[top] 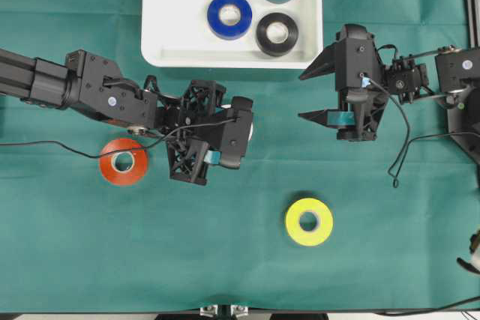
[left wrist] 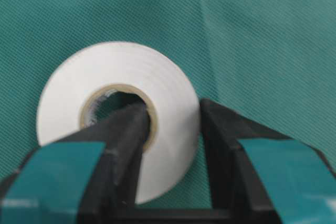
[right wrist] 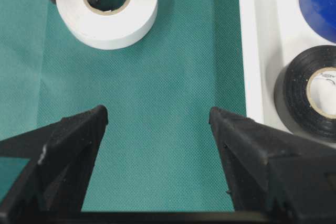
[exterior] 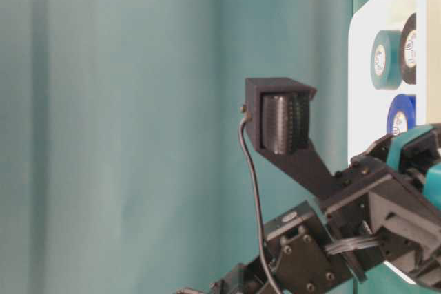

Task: Put the tape alternately from left to right into the white case.
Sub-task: 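Carry the white roll into the white case and release it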

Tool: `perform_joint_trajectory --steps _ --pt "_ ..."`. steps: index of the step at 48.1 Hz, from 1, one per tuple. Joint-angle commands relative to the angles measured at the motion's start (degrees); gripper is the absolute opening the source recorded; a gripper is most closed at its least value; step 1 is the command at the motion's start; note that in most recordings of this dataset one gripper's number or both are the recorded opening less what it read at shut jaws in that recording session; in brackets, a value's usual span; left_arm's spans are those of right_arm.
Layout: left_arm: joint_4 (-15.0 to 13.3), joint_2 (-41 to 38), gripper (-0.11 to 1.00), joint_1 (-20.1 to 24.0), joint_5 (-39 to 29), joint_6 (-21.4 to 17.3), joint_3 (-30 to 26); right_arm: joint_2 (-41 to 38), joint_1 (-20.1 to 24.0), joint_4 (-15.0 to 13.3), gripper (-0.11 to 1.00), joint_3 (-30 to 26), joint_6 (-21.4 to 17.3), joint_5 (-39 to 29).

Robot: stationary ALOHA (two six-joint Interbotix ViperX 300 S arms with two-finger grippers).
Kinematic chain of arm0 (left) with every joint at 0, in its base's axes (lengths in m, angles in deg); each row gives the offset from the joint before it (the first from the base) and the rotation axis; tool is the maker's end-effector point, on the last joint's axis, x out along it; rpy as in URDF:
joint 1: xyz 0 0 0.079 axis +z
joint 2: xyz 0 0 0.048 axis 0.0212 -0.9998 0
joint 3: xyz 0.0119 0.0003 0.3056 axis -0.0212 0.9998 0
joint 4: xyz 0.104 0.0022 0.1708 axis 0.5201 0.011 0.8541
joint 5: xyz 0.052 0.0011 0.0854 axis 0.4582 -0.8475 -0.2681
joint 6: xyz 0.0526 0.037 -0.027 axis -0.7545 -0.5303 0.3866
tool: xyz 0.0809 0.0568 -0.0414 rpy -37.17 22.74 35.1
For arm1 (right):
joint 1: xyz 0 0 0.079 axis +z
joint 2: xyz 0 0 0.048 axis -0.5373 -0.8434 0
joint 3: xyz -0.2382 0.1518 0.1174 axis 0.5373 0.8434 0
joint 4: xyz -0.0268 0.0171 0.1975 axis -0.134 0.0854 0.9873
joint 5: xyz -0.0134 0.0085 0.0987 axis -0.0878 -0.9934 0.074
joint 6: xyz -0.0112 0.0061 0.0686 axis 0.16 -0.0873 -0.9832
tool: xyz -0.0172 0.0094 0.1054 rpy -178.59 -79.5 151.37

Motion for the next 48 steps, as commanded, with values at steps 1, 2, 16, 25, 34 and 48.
perform_joint_trajectory --steps 1,2,16,25,34,48 --pt "0.0 1.7 -0.02 -0.4 -1.6 0.0 -0.9 0.7 0.1 0.0 0.84 -0.4 0.0 0.4" --pt "0.1 1.8 -0.02 -0.4 -1.9 0.0 -0.9 0.7 0.1 0.1 0.85 -0.4 0.0 0.4" --pt "0.0 6.9 -0.02 -0.4 -4.3 0.1 0.1 0.7 0.1 0.1 0.84 -0.2 0.0 1.2" --pt "0.1 12.2 -0.02 -0.1 -6.2 0.0 0.8 0.7 0.1 0.1 0.85 -0.3 0.0 1.7" --pt "0.2 16.1 -0.02 1.8 -8.6 -0.2 2.5 0.7 0.1 0.0 0.84 -0.2 0.0 1.7" --pt "0.2 19.6 -0.02 9.4 -9.8 -3.3 6.2 0.7 0.1 0.1 0.85 -0.3 0.0 1.8"
